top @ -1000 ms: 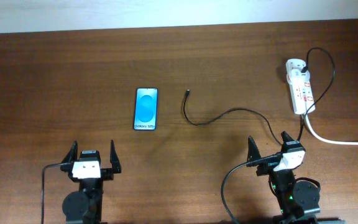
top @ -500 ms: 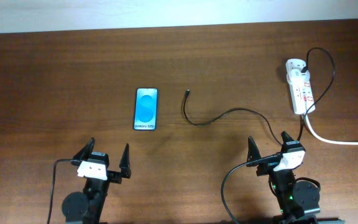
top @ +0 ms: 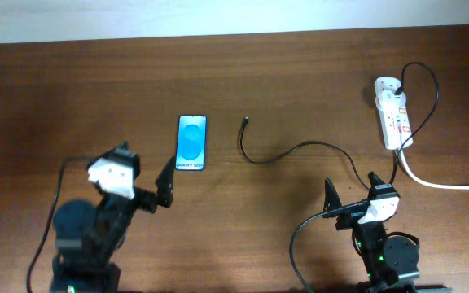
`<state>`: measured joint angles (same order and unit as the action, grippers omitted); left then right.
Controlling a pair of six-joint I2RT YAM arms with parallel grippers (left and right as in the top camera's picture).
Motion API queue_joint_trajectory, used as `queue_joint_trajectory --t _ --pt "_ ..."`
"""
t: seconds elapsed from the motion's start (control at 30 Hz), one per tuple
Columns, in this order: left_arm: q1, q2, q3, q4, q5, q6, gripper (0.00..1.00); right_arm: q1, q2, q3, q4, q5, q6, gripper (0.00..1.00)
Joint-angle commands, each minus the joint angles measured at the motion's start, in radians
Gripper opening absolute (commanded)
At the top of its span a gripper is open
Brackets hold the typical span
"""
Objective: Plug charger to phone and switch on socket
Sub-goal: 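Move the left gripper over the blue phone and lower toward it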
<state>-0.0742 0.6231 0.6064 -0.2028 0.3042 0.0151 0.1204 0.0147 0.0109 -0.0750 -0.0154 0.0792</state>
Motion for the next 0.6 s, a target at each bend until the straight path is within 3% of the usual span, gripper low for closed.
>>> queue_joint_trajectory --t 0.0,0.23,0.33,0.43,0.57 --pt "-0.102 0.219 0.179 -0.068 0.002 0.002 0.99 -0.003 -0.005 -0.005 -0.004 0.002 0.003 0.98" --pt "-0.327 0.626 0.47 -0.194 -0.234 0.008 0.99 -0.003 -0.005 -0.005 -0.004 0.002 0.003 0.98" --pt "-0.378 0.819 0.644 -0.339 -0.303 0.007 0.99 -0.003 -0.005 -0.005 -0.004 0.002 0.003 0.98" --pt "-0.38 1.002 0.829 -0.514 -0.301 0.0 0.99 -0.003 -0.005 -0.005 -0.004 0.002 0.003 0.99" --pt "-0.38 1.123 0.865 -0.545 -0.286 0.0 0.99 -0.003 -0.005 -0.005 -0.004 0.002 0.003 0.98"
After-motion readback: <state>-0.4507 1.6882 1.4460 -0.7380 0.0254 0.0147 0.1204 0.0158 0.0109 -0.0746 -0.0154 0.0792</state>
